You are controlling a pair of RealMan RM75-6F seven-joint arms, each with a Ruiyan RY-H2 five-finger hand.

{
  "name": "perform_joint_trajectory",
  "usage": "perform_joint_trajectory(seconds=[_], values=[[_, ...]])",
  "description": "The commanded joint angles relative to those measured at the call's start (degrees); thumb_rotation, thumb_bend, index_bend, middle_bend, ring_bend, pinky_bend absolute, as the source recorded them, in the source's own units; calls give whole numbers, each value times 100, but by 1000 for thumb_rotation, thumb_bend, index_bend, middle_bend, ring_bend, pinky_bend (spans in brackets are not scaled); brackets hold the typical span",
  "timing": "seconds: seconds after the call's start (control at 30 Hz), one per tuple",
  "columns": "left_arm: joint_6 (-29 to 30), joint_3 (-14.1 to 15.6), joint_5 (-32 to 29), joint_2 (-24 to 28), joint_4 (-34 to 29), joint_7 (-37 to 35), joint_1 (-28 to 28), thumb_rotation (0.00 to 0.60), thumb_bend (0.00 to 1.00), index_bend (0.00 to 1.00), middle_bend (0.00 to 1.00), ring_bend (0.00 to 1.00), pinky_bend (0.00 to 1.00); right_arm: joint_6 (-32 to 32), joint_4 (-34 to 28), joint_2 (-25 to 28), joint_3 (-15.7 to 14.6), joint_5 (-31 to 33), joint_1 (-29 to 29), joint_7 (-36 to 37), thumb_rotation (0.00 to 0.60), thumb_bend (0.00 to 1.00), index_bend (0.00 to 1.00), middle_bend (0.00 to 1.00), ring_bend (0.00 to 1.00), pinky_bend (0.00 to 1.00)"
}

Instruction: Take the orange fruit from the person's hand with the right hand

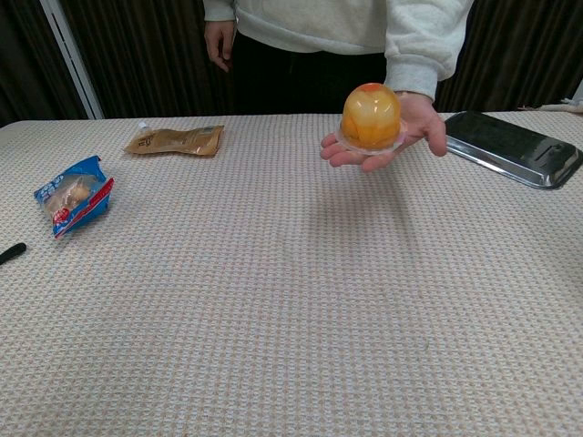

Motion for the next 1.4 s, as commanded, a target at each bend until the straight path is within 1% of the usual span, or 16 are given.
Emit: perform_joint_trajectory(seconds=[0.03,0.3,0.5,0.6,0.73,0.8,0.83,0.97,1.07,1.2,1.27,1.4], values=[[-1,0,-2,0,0,3,0,600,0,15,0,0,0,-1,-3,0,2,0,-1,1,600,113,40,0,0,0],[7,-3,3,-4,6,20,2,600,0,15,0,0,0,-33,-17,18,16,15,12,-9,600,112,40,0,0,0],[-18,-8,-14,-8,13,24,-7,600,1,14,0,0,0,-73,-178,68,68,43,53,-12,600,112,41,0,0,0],[-26,-8,-14,-9,19,36,-11,600,1,15,0,0,0,-127,-484,154,167,104,119,-16,600,111,46,0,0,0],[-42,-6,-21,-4,11,32,-15,600,0,15,0,0,0,-480,-1126,342,379,431,327,-32,600,112,63,0,0,0],[-42,-1,-8,0,4,36,-17,600,0,15,0,0,0,-766,-1495,452,532,696,497,-67,600,113,67,0,0,3],[-42,3,4,1,2,48,-20,600,0,15,0,0,0,-976,-1749,521,684,907,655,-115,600,113,69,0,0,4],[-57,6,-10,8,-14,77,-17,600,0,15,0,0,0,-1699,-2445,715,1261,2049,1315,-687,600,114,98,10,0,43],[-67,8,-19,13,-21,54,-19,600,0,15,0,0,0,-1921,-2533,643,1513,2572,1711,-1056,600,113,119,60,9,90],[-80,15,-9,24,-19,57,-25,600,0,15,0,0,0,-2114,-2508,400,1748,3331,2263,-1585,600,114,121,69,13,99],[-92,18,-13,31,-24,37,-30,600,0,15,0,0,0,-2105,-2475,175,1871,3788,2557,-1784,600,114,121,70,12,99],[-99,20,-21,36,-29,14,-31,600,0,15,0,0,0,-1999,-2345,-182,1971,4422,2970,-2066,600,114,123,70,12,99]])
